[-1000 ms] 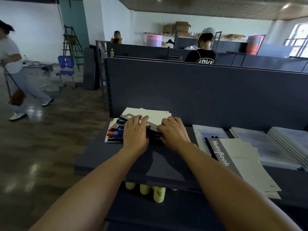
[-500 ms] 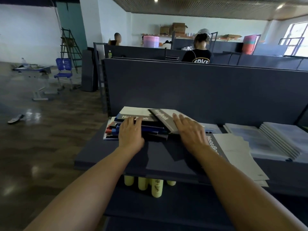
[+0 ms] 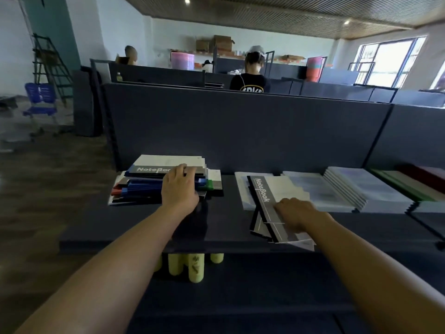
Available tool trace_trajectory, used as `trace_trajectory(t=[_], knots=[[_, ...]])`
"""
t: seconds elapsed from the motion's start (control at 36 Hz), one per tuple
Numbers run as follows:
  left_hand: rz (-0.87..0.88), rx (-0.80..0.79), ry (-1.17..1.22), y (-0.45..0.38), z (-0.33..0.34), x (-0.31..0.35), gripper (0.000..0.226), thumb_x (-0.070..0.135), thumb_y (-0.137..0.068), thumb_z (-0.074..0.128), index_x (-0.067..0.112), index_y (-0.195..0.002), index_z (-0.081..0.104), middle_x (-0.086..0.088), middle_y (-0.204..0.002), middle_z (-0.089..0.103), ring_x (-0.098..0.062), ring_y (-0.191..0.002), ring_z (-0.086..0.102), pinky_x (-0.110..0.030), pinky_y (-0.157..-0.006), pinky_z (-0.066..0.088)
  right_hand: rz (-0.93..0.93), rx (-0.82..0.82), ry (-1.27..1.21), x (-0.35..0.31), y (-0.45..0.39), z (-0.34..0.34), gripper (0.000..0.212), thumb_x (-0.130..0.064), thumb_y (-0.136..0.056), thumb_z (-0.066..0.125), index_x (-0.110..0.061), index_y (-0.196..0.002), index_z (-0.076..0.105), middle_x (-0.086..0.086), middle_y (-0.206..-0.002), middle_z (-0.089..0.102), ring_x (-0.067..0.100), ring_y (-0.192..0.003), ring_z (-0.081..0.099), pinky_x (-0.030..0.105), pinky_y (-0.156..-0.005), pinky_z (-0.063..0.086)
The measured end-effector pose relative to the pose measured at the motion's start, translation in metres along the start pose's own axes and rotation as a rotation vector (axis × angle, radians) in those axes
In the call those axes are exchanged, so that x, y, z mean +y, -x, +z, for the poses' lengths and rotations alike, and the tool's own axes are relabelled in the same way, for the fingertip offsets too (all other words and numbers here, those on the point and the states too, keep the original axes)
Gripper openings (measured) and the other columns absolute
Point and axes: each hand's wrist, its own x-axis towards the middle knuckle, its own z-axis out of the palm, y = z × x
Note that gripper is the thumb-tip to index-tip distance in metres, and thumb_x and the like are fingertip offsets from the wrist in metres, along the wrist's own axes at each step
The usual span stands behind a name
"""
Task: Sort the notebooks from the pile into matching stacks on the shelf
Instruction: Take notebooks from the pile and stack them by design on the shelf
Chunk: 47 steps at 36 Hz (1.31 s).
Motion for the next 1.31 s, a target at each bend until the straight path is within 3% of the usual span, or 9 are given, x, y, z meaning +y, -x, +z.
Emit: trace_trajectory(t=[0.08,0.36,0.5,0.67,0.78,0.89,1.0,1.19,1.31], knots=[[-0.013,0.010,-0.009,-0.002,-0.004,-0.006,0.061,0.018,-0.088,0.060,0.018,-0.143,0.033,-0.008,-0.149,0.029,-0.028,-0.138,0.026,-0.039,-0.114,0.022,0.025,0.086,0.022,-0.004,-0.013,-0.015,0.035,-0.022,-0.092,0.053,-0.022,-0.127,0.052,0.006,-0.127,0.056,0.025,-0.113,0.053,0.035,-0.086,0.043],[-0.058,0.022,-0.035,-0.005,-0.018,-0.040,0.061,0.014,-0.087,0.056,0.017,-0.144,0.033,-0.008,-0.150,0.029,-0.028,-0.138,0.025,-0.038,-0.113,0.022,-0.157,0.275,-0.287,-0.093,-0.063,-0.058,0.053,-0.025,-0.096,0.046,-0.018,-0.146,0.030,0.012,-0.142,0.043,0.031,-0.126,0.043,0.040,-0.097,0.039],[-0.074,0.017,-0.030,-0.006,-0.018,-0.053,0.063,0.016,-0.086,0.055,0.017,-0.145,0.032,-0.008,-0.150,0.029,-0.027,-0.138,0.024,-0.038,-0.113,0.020,-0.229,0.274,-0.422,-0.129,-0.094,-0.073,0.071,-0.035,-0.099,0.045,-0.014,-0.153,0.003,0.006,-0.159,0.012,0.028,-0.143,0.019,0.043,-0.111,0.029],[-0.075,0.048,-0.034,-0.009,-0.012,-0.061,0.061,0.019,-0.087,0.054,0.018,-0.144,0.033,-0.006,-0.149,0.033,-0.025,-0.137,0.026,-0.036,-0.112,0.019,-0.233,0.208,-0.488,-0.149,-0.119,-0.084,0.078,-0.044,-0.098,0.044,-0.019,-0.153,-0.006,0.003,-0.161,-0.005,0.026,-0.147,0.005,0.046,-0.113,0.024],[-0.074,0.051,-0.020,-0.011,-0.009,-0.065,0.064,0.031,-0.090,0.054,0.018,-0.147,0.028,-0.006,-0.149,0.033,-0.025,-0.137,0.027,-0.036,-0.113,0.018,-0.226,0.196,-0.401,-0.154,-0.129,-0.085,0.072,-0.039,-0.097,0.048,-0.012,-0.152,0.009,0.008,-0.156,0.017,0.030,-0.141,0.022,0.044,-0.109,0.031],[-0.080,0.048,-0.010,-0.015,-0.009,-0.066,0.071,0.049,-0.091,0.050,0.018,-0.149,0.024,-0.004,-0.149,0.034,-0.024,-0.138,0.026,-0.038,-0.114,0.019,-0.230,0.354,-0.253,-0.156,-0.126,-0.084,0.059,-0.022,-0.093,0.056,-0.012,-0.144,0.028,0.011,-0.134,0.048,0.029,-0.123,0.042,0.038,-0.093,0.041],[-0.072,0.060,-0.019,-0.015,-0.008,-0.067,0.075,0.058,-0.088,0.050,0.020,-0.148,0.026,-0.003,-0.148,0.036,-0.022,-0.138,0.027,-0.038,-0.116,0.018,-0.284,0.525,-0.117,-0.156,-0.113,-0.081,0.046,-0.013,-0.089,0.056,-0.013,-0.132,0.042,0.009,-0.127,0.048,0.026,-0.118,0.044,0.034,-0.093,0.037],[-0.047,0.062,-0.031,-0.011,-0.012,-0.070,0.097,0.076,-0.075,0.053,0.023,-0.149,0.023,-0.002,-0.149,0.034,-0.021,-0.138,0.027,-0.036,-0.113,0.018,-0.368,0.601,-0.171,-0.147,-0.093,-0.079,0.025,-0.022,-0.090,0.055,-0.019,-0.114,0.057,0.002,-0.123,0.050,0.021,-0.116,0.043,0.030,-0.096,0.033],[-0.067,0.088,-0.024,-0.006,-0.020,-0.073,0.095,0.078,-0.076,0.047,0.022,-0.149,0.024,-0.001,-0.148,0.036,-0.021,-0.138,0.027,-0.038,-0.115,0.017,-0.338,0.624,-0.224,-0.148,-0.080,-0.080,0.027,-0.005,-0.092,0.048,-0.013,-0.118,0.053,0.002,-0.127,0.051,0.021,-0.116,0.046,0.028,-0.080,0.037]])
